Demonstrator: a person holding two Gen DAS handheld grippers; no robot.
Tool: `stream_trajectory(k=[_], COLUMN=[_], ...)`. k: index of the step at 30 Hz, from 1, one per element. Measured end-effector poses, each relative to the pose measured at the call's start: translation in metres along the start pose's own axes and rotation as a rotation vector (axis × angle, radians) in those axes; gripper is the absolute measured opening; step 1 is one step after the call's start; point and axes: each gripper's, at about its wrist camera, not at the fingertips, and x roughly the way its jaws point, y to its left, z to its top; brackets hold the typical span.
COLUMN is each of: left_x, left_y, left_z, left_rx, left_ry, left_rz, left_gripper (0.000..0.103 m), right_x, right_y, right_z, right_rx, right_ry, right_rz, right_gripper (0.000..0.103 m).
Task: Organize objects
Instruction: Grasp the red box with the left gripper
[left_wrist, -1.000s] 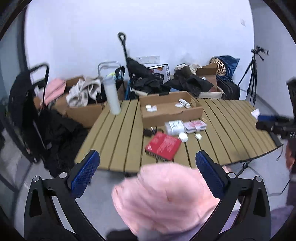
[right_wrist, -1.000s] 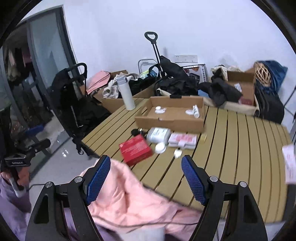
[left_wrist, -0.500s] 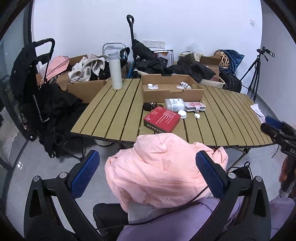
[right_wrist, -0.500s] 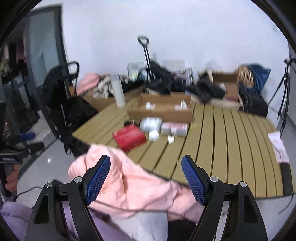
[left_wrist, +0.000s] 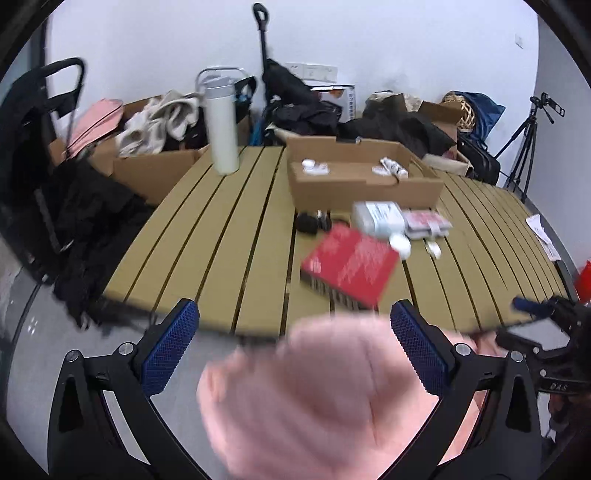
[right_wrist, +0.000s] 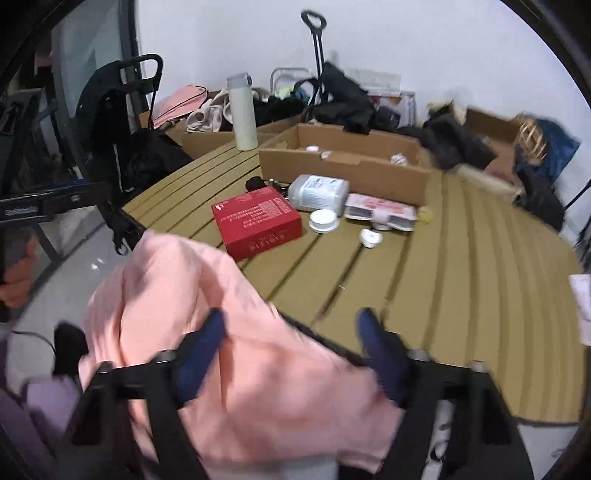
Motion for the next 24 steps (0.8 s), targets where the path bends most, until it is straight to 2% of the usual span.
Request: stream_trajectory(k=[2,4,6,8,10,11,12,13,15,18,20,21,24], left_x=[0.035,0.073,0.108,0.135,0.154,0.161,0.166,0.169,0.166,0.151,0.139,0.135,0.136], left_y=[0.001,0.003,0.006,0.009,0.012,0.013,0.015,0.015,0.017,0.007,-0.007,-0.013,-0.017], left_z=[0.016,0.027,0.034,0.035,0.033,0.030,0.026,0.023,0.015,0.003,-0.005,-0.008,-0.010], left_rx=[0.029,0.032,0.006,-0.032,-0.059,-0.074,-0.093,-0.109,-0.157,-0.179,-0.151,-0.131,-0.120], left_ry=[0.019,0.054,0.097,0.137,0.171,0.187,0.199,0.209,0.201,0.224,0.246,0.247,0.244], left_rz=[-0.055,-0.093,-0.111,-0.175,-0.213,-0.211,-0.224,-0.251,-0.321,-0.355,-0.405,-0.412,-0.376], left_gripper=[0.103,0.101,0.092,0.088,0.076,0.068,0.055,0.048,0.035,0.033,0.033,0.037,0.043], right_x=[0.028,0.056,0.082,0.105,0.126,0.133,0.141,0.147,0.155,0.157,0.151,0.148,0.148], right_y=[-0.005,-0.006,-0.005,-0.002,0.000,0.000,0.000,0.000,-0.002,-0.011,-0.017,-0.019,-0.028], right_z=[0.017,0.032,0.045,0.054,0.061,0.063,0.064,0.064,0.062,0.059,0.059,0.058,0.053], right_rx=[0.052,0.100,0.138,0.176,0.222,0.237,0.245,0.250,0.257,0.271,0.256,0.250,0.279], right_ry=[0.016,0.033,0.047,0.060,0.068,0.073,0.082,0.090,0.107,0.124,0.115,0.116,0.133], right_rz=[0.085,0.140,0.152,0.166,0.182,0.187,0.186,0.176,0.185,0.195,0.156,0.145,0.182], right_gripper=[0.058,0.056,0.056,0.056,0.056,0.056,0.056,0.056,0.048,0.045,0.043,0.043,0.043])
